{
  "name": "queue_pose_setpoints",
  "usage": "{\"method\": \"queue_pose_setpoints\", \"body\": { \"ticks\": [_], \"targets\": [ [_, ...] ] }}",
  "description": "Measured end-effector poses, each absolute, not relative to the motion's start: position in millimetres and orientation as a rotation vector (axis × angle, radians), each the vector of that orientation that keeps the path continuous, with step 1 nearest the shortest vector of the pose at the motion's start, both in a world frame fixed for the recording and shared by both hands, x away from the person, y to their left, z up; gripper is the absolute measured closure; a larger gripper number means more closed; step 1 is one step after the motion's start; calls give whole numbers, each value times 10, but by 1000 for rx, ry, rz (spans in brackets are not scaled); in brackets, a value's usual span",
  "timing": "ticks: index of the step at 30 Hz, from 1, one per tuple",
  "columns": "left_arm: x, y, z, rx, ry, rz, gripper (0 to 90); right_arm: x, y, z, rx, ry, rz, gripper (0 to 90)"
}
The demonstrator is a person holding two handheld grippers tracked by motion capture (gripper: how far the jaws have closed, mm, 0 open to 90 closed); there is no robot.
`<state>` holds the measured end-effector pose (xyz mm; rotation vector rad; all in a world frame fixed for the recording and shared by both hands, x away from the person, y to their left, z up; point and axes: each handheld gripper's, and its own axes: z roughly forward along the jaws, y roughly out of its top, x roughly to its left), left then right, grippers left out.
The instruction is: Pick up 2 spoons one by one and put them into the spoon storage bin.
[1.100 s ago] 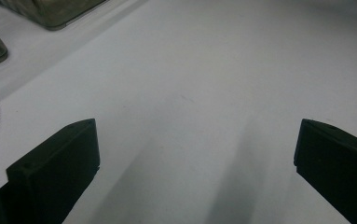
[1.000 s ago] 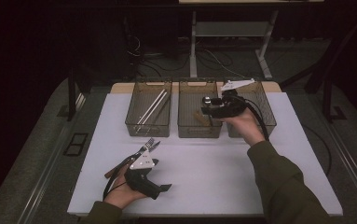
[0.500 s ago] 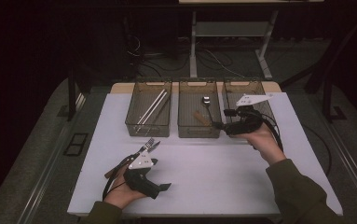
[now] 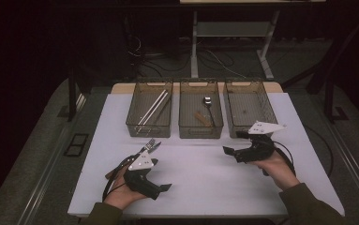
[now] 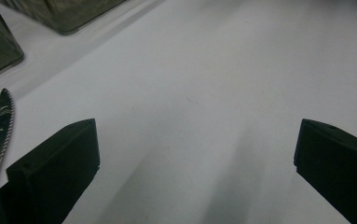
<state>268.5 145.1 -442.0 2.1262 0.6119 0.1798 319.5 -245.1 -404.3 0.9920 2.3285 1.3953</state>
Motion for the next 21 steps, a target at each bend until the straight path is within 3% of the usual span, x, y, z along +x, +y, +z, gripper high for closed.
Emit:
{"method": "queue_pose_setpoints", "body": {
  "ticks": [21],
  "targets": [
    [2684, 1431, -4406, 2134, 600, 173, 0, 2659, -2871, -4350, 1018, 2361, 1343, 150]
  ]
}}
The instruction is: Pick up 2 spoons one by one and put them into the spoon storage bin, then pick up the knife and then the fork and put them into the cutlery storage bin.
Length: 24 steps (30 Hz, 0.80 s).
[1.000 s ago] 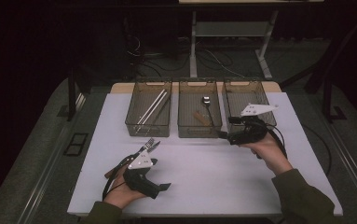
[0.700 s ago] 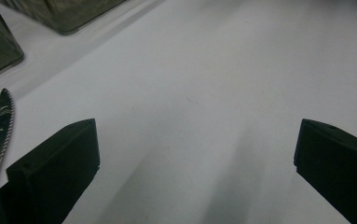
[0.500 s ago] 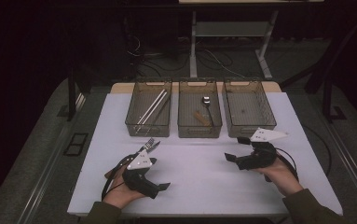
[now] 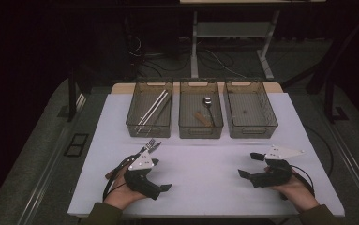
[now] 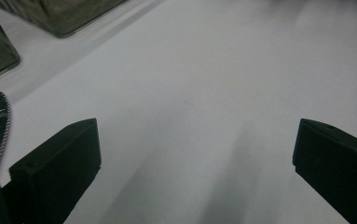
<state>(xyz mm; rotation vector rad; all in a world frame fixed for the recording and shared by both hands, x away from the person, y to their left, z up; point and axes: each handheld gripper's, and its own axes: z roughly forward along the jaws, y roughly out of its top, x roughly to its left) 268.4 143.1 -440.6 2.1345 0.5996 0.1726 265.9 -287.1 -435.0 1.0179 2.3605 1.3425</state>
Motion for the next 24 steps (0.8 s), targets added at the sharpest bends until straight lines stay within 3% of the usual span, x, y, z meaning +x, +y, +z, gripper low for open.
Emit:
{"method": "queue_pose_setpoints", "body": {
  "ticks": [7, 24],
  "targets": [
    [2689, 1458, -4357, 2138, 615, 194, 17, 2620, -2988, -4371, 1059, 2340, 1363, 151],
    [2761, 1726, -4128, 2098, 698, 225, 250, 2633, -2976, -4387, 1057, 2347, 1356, 151]
  ]
}}
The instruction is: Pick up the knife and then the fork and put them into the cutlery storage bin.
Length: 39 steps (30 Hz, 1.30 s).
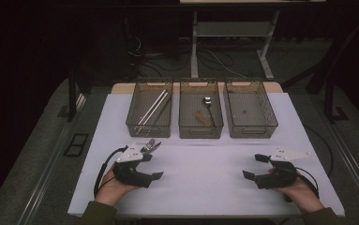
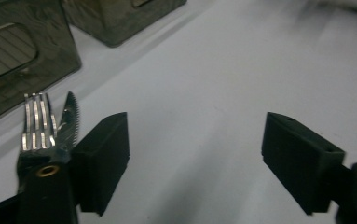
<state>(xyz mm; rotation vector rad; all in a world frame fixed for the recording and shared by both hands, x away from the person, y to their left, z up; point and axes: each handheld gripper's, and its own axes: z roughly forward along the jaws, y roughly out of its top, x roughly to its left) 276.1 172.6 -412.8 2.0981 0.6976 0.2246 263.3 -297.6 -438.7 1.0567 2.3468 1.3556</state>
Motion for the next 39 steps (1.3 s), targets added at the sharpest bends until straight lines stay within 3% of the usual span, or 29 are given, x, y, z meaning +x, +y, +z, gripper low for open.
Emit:
{"method": "queue_pose_setpoints", "body": {
  "ticks": [19, 29, 39],
  "targets": [
    [2949, 2366, -4111, 2065, 907, 317, 635, 2628, -2949, -4397, 1043, 2366, 1349, 151],
    [3089, 2472, -4288, 2125, 975, 294, 723, 2626, -2945, -4407, 1043, 2371, 1341, 151],
    [3137, 2508, -4441, 2145, 985, 263, 742, 2630, -2936, -4415, 1039, 2376, 1339, 151]
  ]
}}
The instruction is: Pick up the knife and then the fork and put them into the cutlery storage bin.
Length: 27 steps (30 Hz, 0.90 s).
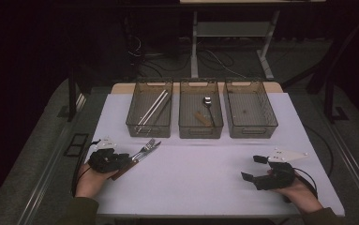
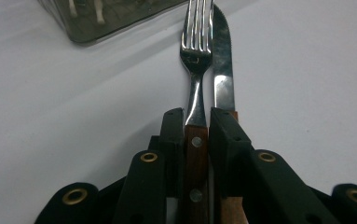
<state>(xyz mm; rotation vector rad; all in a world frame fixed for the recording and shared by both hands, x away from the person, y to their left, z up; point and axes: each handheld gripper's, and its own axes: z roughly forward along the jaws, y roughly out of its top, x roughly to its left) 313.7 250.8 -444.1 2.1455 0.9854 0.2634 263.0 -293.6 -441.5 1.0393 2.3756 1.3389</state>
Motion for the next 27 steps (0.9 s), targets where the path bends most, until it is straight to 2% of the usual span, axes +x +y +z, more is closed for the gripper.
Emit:
{"method": "queue_pose_setpoints", "body": {
  "ticks": [11, 27],
  "targets": [
    [3118, 2464, -4468, 2200, 926, 329, 747, 2641, -2933, -4426, 1039, 2381, 1330, 151],
    [3130, 2519, -4449, 2160, 945, 296, 766, 2643, -2938, -4417, 1041, 2373, 1339, 151]
  ]
}}
